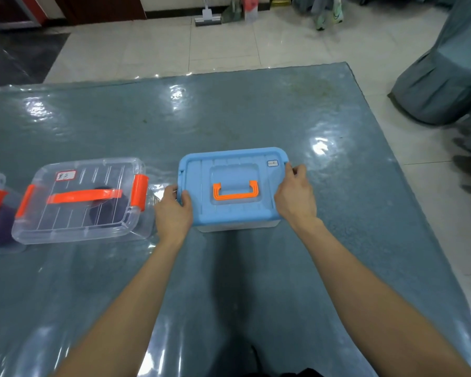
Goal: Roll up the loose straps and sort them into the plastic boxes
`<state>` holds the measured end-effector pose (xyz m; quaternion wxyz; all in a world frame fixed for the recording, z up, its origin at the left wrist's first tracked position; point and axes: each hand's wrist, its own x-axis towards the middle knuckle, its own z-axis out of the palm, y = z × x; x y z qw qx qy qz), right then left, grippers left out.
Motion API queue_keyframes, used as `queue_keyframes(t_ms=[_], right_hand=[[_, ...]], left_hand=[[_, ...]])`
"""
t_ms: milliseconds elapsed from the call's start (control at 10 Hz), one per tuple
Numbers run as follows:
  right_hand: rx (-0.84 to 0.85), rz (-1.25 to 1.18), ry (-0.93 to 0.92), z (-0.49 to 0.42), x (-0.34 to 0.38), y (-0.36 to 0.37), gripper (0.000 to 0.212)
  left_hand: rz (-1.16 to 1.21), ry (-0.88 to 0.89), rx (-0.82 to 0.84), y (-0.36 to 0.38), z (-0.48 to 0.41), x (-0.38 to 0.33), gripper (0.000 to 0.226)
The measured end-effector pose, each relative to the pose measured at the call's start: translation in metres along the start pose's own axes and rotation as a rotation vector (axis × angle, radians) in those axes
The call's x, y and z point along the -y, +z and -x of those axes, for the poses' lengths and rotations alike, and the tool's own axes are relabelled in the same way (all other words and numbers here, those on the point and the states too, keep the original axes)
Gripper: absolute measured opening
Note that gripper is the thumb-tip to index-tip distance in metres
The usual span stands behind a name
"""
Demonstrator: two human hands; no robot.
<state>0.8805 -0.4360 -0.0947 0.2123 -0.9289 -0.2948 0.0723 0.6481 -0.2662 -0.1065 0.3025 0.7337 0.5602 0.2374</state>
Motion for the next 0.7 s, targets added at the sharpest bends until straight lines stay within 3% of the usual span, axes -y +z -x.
queue_keyframes(t_ms=[400,500,700], right_hand=[[0.034,-0.017,-0.024,0.008,-0.032,-0.043,0.045],[0.029,-0.028,-0.034,0.040,-0.054,-0.084,0.039],[-0.021,-0.093,-0.132,0.160,-0.102,-0.196,0.021]], left_hand=[[0.033,-0.003,0.168,-0.028,0.002,0.018,0.044],[0.050,0.045,0.174,-0.060,0.033,0.039,0.033],[-0.055,-0.153,0.187,-0.130,0.166,0.130,0.013]])
